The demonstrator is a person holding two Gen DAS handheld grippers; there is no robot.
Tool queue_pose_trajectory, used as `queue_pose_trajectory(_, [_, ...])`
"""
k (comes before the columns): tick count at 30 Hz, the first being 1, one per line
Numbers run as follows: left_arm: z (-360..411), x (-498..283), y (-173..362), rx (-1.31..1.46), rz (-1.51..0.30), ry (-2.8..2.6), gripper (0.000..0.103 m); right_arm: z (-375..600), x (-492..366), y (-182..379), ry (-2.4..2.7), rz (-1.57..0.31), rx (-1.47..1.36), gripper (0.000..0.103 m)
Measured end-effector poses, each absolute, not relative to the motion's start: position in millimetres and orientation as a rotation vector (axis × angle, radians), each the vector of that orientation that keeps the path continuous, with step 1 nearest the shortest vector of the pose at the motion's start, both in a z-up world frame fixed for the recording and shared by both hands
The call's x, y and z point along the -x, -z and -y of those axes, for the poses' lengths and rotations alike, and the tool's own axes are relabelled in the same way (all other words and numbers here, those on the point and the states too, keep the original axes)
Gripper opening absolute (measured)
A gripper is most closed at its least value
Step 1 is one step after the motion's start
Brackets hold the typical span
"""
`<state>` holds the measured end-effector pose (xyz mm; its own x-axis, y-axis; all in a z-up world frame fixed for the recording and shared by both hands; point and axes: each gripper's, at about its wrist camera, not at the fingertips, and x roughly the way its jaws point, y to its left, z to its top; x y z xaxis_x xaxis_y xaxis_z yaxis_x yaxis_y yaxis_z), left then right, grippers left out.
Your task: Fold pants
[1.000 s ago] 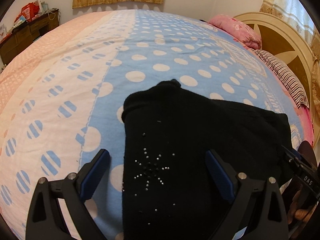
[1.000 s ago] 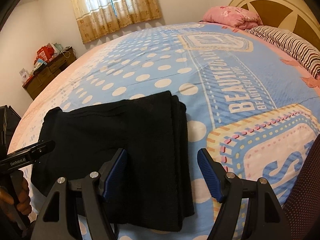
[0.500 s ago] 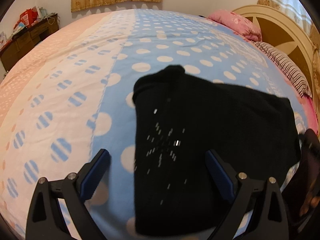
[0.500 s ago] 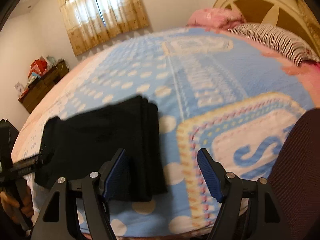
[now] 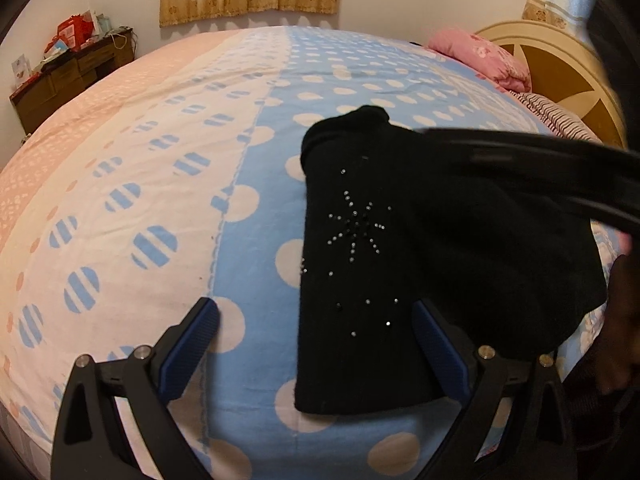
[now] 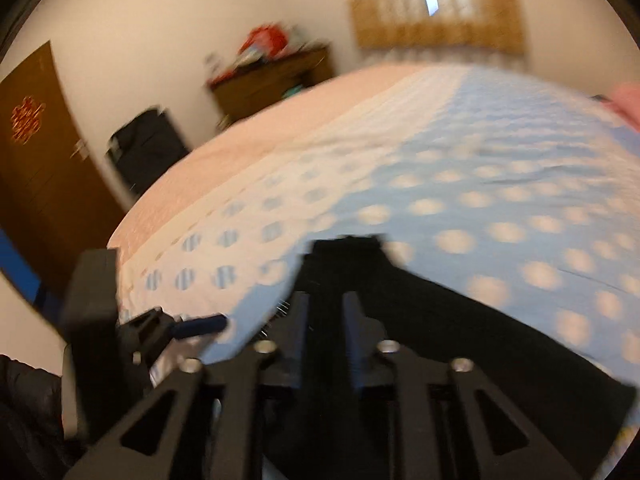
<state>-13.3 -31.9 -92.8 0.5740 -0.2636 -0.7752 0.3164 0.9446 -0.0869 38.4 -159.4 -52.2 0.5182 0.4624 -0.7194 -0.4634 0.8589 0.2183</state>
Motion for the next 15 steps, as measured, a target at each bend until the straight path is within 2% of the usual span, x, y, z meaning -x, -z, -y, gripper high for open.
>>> queue_pose_trajectory(2, [32,16,95,-0.071,-0.89,0.342,0.1,141,-57,68,-0.557,-0.922,0.052,0.013])
queue_pose_trajectory(8, [36,16,98,-0.099,-0.887,0.351,0.103,124,-109,84,-0.578,-1.034,-0.026,0.01])
queue_pose_trajectory(11, [36,15,98,-0.102,-0.887,0.358,0.103,112,-119,86,-0.561,-1.043,0.037,0.01])
queue_pose_trajectory(15, [36,16,98,-0.112,-0.887,0.37,0.103,128,-125,83,-0.568,-1.041,-0.056,0.009])
